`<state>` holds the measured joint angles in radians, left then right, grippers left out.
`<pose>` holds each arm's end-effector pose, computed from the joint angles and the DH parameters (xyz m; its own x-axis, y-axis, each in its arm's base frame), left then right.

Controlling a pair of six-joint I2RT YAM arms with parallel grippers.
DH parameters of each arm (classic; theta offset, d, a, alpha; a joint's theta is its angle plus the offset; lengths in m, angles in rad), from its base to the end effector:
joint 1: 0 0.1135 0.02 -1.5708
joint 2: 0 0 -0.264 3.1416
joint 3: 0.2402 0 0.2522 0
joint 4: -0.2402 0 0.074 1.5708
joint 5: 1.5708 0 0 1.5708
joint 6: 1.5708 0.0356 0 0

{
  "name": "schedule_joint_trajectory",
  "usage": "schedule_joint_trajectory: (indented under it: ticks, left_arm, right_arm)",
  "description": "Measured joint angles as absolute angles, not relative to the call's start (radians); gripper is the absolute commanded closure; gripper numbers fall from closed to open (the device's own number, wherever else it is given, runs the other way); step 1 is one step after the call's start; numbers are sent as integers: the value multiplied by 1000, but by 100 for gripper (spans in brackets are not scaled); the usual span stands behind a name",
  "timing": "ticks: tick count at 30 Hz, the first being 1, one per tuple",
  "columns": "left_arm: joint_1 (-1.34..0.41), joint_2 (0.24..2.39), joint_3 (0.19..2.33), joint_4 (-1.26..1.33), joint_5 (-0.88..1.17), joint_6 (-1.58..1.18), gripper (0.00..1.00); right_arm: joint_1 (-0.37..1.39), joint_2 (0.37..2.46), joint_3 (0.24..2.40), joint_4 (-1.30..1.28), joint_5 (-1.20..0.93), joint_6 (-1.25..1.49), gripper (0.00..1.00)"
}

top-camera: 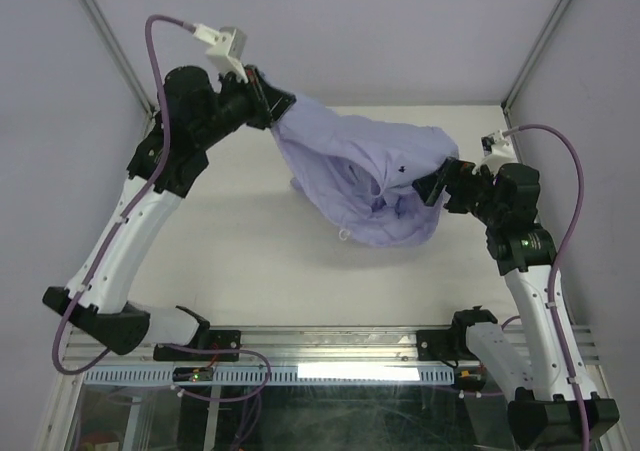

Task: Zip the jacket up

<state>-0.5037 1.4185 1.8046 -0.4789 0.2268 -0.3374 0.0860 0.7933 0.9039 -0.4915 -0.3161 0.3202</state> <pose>0.2523 -0.1482 0.5122 -0.2972 -0.2045 -0.9327 0.6020 0.7181 -0.3493 0.1702 0.0258 0.3482 -0.4677 0.2600 -0.8448 -0.2338 0.8853 0.4019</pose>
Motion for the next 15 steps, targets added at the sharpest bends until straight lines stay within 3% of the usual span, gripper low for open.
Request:
schedule_joint_trajectory:
  ticks: [3,10,15]
  left_arm:
    - [-463,1278,1562,-482,131,-361,60]
    - [-337,1195,1099,-559,-30,-417,43]
    - [-383,1127,1037,-624,-26,-426,35]
  right_arm:
    - [91,793,909,-509,-333,303,1]
    - [94,808,893,-556,-392,284,1]
    - [96,850,864,-590,-414,283,2]
